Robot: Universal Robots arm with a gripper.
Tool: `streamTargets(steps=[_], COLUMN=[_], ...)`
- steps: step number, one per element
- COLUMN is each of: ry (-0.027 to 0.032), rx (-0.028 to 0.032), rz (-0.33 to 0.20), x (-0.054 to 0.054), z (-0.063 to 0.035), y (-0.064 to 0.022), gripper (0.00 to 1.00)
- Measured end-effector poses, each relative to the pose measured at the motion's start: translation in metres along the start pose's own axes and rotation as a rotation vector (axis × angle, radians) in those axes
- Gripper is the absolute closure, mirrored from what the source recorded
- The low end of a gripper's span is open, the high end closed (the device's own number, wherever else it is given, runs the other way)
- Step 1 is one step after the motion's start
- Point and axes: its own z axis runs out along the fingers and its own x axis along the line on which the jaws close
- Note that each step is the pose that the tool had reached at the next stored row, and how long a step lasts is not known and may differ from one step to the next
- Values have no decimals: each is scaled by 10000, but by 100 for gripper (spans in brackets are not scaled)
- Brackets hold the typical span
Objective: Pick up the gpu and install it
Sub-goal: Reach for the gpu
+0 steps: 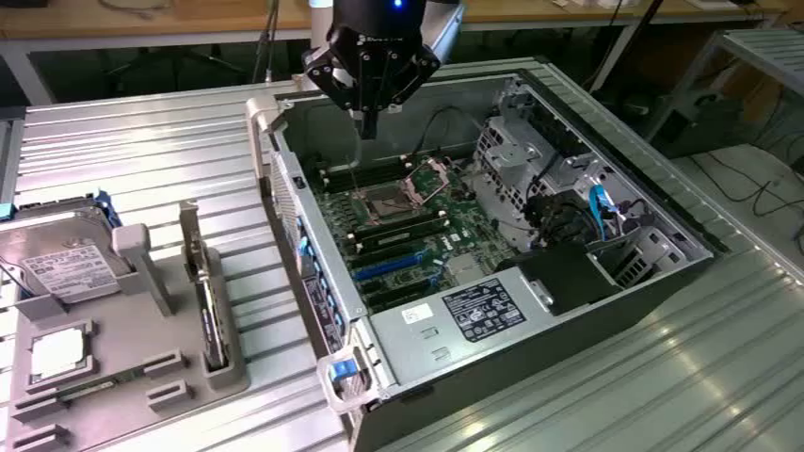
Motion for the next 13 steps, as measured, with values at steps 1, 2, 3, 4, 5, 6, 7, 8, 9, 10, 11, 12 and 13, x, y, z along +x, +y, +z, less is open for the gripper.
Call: streamTargets(steps=[1, 2, 3, 4, 5, 6, 7, 8, 9, 10, 11, 12, 13], ry=[0, 1, 0, 0, 0, 0, 0, 0, 0, -1, 0, 0, 0], rx=[0, 2, 0, 0, 0, 0, 1, 0, 0, 0, 0, 0, 0], rz=[0, 1, 0, 0, 0, 0, 0, 0, 0, 0, 0, -1, 0], x=[0, 10, 20, 36, 46, 54, 65, 72, 78, 84, 90, 96, 102], z=[0, -1, -1, -1, -2, -2, -2, -2, -2, -2, -3, -3, -3], y=[0, 0, -2, -4, -6, -7, -10, -11, -12, -12, -13, -15, -15], gripper=[89, 89, 89, 89, 89, 89, 89, 89, 89, 89, 89, 89, 89])
